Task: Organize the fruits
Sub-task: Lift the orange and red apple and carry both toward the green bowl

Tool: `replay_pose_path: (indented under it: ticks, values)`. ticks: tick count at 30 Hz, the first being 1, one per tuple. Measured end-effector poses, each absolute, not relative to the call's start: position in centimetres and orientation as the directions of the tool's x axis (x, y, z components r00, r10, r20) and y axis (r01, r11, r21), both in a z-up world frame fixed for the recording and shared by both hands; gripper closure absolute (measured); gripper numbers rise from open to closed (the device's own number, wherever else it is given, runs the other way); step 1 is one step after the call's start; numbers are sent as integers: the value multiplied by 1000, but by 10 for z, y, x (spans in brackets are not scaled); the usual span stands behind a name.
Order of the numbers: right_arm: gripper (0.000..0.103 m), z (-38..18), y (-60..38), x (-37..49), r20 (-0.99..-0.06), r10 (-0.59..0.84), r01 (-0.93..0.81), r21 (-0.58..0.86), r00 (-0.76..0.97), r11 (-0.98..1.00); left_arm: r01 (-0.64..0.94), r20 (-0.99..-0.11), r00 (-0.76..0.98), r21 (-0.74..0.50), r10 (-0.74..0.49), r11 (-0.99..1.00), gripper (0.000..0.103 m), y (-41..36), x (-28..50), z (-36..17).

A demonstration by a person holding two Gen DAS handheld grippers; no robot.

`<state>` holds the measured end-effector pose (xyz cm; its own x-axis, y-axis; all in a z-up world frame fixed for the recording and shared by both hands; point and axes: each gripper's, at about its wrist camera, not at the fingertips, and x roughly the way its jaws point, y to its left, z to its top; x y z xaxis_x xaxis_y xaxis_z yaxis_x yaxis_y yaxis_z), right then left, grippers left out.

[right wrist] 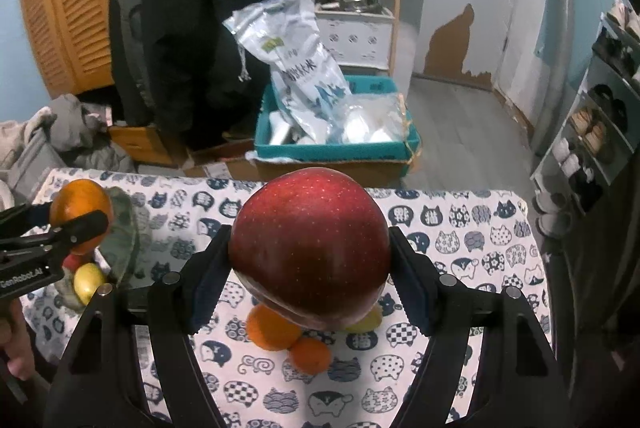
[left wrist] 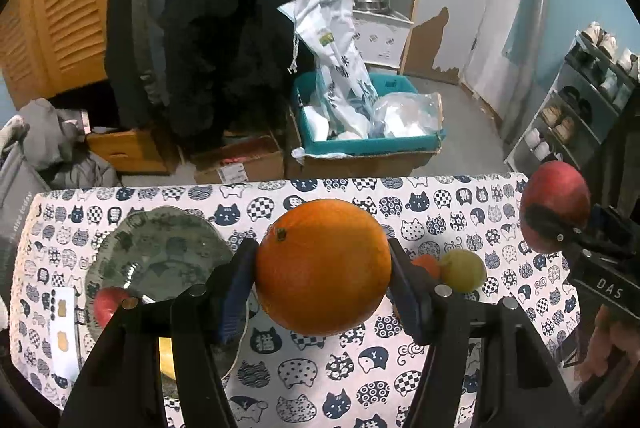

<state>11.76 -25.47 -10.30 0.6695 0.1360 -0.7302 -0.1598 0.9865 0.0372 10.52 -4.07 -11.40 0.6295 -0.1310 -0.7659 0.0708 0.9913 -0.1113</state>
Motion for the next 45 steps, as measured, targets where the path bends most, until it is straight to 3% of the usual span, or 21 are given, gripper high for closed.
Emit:
replay_pose_path:
  ticks: [20, 45]
  values:
    - [28, -67, -193, 97, -671, 259, -305, 51, 695, 951, -10, -723, 688, -103, -68, 995, 38, 18, 75, -88]
    - [28, -89, -67, 125, -706, 382, -476, 72, 597, 876, -188, -778, 628, -124, 22, 974, 38, 126, 80, -130]
